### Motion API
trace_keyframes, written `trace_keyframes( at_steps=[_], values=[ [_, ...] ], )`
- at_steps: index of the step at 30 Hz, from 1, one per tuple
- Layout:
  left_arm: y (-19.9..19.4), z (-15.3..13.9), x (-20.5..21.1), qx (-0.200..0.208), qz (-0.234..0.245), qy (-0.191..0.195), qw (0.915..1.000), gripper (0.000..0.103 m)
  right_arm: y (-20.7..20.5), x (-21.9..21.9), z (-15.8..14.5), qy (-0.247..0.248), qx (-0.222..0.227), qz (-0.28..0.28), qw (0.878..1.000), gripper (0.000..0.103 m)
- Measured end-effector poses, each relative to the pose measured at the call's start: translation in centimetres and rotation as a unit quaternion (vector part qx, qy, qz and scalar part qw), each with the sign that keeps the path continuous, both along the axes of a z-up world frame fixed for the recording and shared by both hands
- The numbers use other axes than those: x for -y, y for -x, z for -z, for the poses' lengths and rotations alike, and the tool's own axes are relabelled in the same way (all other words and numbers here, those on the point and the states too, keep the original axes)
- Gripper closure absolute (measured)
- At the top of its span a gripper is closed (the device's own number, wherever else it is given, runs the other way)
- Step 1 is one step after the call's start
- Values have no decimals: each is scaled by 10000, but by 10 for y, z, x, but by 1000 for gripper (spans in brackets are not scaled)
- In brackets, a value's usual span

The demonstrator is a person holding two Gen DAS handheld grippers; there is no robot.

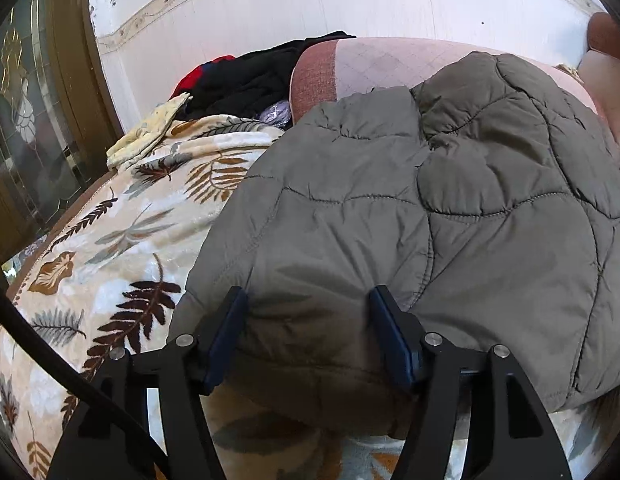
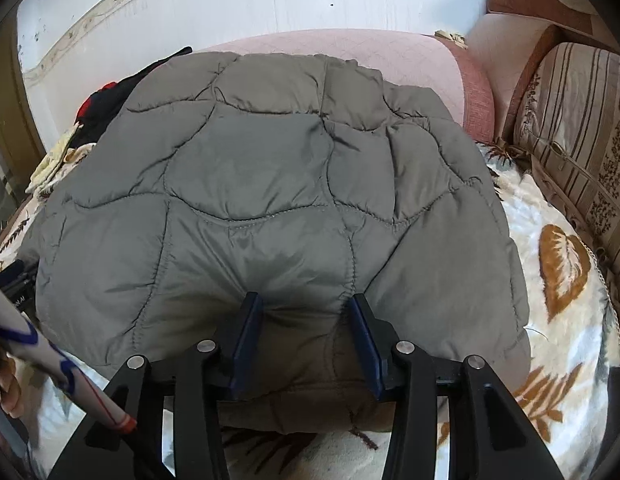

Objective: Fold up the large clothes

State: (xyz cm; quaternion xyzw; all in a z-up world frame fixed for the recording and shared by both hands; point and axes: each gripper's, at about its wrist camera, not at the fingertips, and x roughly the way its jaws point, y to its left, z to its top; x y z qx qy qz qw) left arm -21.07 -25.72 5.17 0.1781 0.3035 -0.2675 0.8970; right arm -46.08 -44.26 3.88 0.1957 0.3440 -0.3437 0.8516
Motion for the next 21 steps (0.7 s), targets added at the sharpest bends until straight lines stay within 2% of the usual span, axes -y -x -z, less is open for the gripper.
trace_keyframes(
  at_steps=[16,21],
  values=[
    [0,5,3,72,-36,-21,10000,39,6,4,4,-100,94,-103,9999,55],
    [-3,4,1,21,-42,17,10000,39,21,12,-12,-236,449,-54,9987,56]
  ],
)
